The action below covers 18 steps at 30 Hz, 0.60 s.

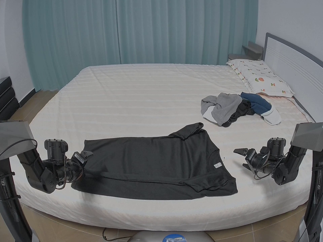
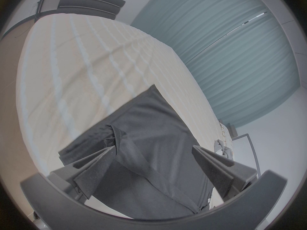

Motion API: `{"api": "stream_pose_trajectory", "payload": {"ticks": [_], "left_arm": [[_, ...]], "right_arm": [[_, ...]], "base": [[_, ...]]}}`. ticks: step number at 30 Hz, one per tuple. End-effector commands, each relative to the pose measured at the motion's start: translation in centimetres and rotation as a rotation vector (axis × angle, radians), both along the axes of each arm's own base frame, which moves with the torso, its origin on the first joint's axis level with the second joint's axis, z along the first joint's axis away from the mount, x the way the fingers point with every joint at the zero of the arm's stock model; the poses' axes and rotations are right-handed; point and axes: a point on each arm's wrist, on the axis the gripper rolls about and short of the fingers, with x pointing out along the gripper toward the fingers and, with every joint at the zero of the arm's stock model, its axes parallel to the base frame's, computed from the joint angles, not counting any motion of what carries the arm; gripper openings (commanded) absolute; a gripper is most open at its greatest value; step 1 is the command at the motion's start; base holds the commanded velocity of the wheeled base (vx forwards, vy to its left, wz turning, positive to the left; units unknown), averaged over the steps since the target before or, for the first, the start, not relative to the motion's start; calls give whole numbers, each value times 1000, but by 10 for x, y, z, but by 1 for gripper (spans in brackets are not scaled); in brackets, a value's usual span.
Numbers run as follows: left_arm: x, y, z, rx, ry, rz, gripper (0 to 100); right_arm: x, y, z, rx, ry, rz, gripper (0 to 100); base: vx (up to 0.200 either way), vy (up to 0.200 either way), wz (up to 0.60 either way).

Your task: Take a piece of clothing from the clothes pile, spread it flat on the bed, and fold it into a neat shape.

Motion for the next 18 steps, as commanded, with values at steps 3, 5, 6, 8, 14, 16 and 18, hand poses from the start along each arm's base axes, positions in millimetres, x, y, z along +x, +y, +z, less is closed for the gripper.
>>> {"api": "stream_pose_trajectory", "payload": {"ticks": [3, 5, 6, 8, 14, 16, 18], "left_arm": [[-10, -10, 7, 12, 6, -35, 100], [-12, -16, 5, 17, 30, -53, 100], [-12, -16, 5, 17, 30, -53, 100], [-10, -19, 8, 60, 33, -33, 100], [-12, -20, 2, 104, 55, -23, 100], [-11, -24, -2, 106, 68, -38, 100], [-12, -27, -8, 105, 89, -52, 100]], "right_arm": [[-1, 3, -4, -1, 14, 7, 100], [-1, 4, -4, 0, 15, 10, 100], [-1, 4, -4, 0, 15, 10, 100], [-1, 4, -4, -1, 17, 9, 100], [-2, 4, -5, -2, 22, 11, 100], [-2, 5, -5, -2, 22, 14, 100], [-2, 5, -5, -2, 22, 14, 100]], "base": [[0, 0, 0], [0, 0, 0], [0, 0, 0], [0, 0, 0], [0, 0, 0], [0, 0, 0], [0, 0, 0]]}}
